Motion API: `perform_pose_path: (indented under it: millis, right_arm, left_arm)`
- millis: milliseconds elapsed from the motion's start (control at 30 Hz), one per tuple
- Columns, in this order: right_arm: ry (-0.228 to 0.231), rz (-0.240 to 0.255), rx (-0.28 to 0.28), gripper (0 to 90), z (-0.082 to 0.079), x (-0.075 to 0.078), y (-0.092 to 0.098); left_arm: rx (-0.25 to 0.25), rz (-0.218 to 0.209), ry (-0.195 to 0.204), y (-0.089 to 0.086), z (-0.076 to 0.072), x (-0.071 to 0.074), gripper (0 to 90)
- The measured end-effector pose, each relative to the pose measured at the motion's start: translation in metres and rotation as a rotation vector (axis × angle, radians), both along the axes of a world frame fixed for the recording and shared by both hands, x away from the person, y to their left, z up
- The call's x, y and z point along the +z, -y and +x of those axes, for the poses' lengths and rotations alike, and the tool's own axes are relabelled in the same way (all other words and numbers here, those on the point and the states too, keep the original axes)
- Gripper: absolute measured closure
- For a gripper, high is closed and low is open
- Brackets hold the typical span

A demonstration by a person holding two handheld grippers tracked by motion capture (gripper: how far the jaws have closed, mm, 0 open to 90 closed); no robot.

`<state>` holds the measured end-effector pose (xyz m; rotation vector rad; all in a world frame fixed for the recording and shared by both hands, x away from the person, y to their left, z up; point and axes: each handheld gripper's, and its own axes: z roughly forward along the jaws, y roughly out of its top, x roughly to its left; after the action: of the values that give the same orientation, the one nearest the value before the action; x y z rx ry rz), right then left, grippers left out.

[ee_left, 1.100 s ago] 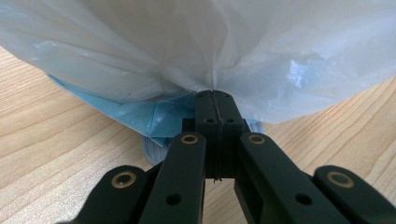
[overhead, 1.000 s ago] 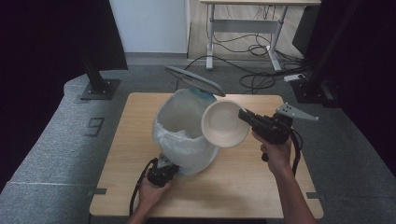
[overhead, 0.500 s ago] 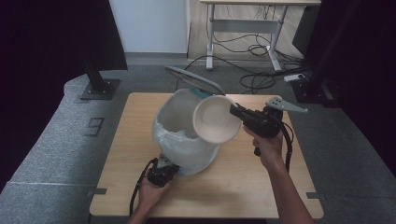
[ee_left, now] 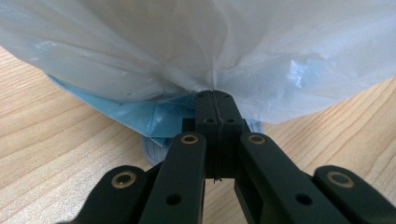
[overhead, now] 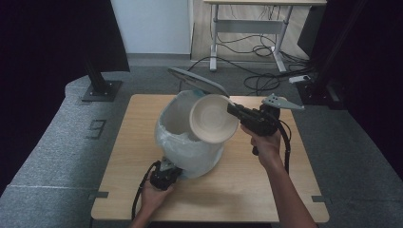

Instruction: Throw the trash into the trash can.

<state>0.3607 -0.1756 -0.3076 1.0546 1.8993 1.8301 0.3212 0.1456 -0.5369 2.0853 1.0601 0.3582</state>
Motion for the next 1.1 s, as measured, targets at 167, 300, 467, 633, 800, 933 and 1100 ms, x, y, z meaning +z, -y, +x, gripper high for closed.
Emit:
perform_pose_path:
  millis: [167,300,467,633,800,933,1100]
  right_arm:
    - [-0.002,-0.006,0.005,82.8,0.003,0.000,-0.007]
    - [-0.003,-0.008,0.005,82.8,0.005,0.001,-0.009]
    - [-0.002,-0.004,0.005,82.8,0.007,0.002,-0.012]
    - [-0.004,-0.009,0.007,82.8,0.009,0.002,-0.016]
    - [-0.004,-0.010,0.006,82.8,0.010,0.003,-0.018]
    - [-0.004,-0.008,0.005,82.8,0.011,0.004,-0.020]
    - [-0.007,-0.016,0.009,82.8,0.013,0.004,-0.026]
  left_arm:
    - [0.000,0.000,0.000,0.000,0.000,0.000,90.0]
    - [0.000,0.000,0.000,0.000,0.000,0.000,90.0]
    - [0.000,-0.002,0.000,0.000,0.000,0.000,90.0]
    - [0.000,-0.002,0.000,0.000,0.000,0.000,90.0]
    - [0.000,-0.002,0.000,0.000,0.000,0.000,90.0]
    - [0.000,-0.002,0.001,0.000,0.000,0.000,90.0]
    - [-0.001,-0.003,0.000,0.000,0.000,0.000,90.0]
